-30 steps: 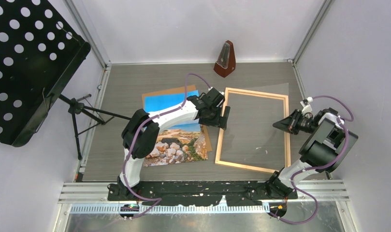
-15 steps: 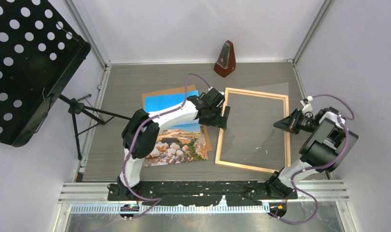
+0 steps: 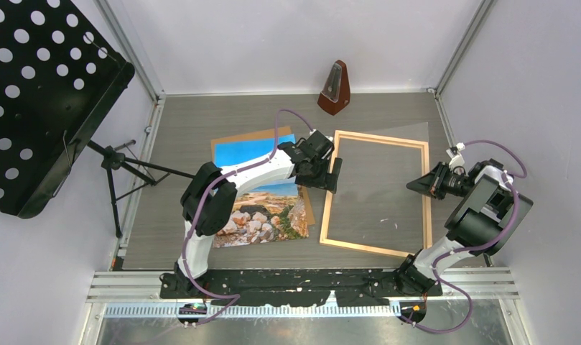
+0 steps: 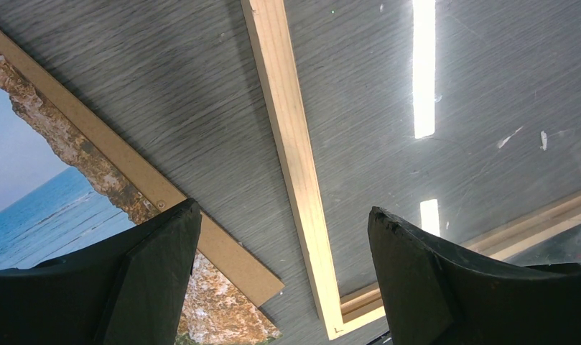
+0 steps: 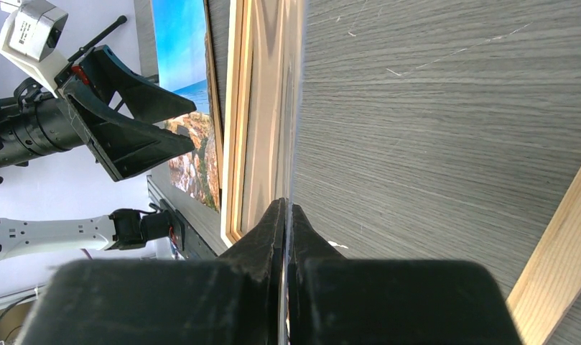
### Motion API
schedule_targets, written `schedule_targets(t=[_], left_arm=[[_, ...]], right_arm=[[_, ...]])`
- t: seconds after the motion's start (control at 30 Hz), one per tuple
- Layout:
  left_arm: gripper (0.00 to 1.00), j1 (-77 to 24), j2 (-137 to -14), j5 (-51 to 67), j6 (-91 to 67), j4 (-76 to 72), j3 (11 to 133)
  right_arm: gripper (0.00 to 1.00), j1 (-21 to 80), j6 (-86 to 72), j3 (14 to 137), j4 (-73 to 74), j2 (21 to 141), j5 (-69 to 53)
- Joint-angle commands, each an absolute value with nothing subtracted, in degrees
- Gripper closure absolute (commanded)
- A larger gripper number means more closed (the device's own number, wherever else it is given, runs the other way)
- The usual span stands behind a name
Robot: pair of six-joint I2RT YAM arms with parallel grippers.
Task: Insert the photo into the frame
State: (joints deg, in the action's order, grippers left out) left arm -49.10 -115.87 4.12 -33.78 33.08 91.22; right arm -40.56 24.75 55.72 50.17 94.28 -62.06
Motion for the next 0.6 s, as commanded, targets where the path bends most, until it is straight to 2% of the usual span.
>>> schedule_targets(t=[0.0, 0.57], left_arm=[[0.13, -49.06, -115.09, 3.91, -32.83, 31.73, 91.95], [0.13, -49.04, -115.35, 3.85, -32.70, 31.68, 92.02]], right_arm=[[0.94, -40.25, 25.71, 57.32, 50.61, 94.20, -62.96], [0.94, -40.17, 22.87, 55.82, 50.71, 95.12, -65.16]])
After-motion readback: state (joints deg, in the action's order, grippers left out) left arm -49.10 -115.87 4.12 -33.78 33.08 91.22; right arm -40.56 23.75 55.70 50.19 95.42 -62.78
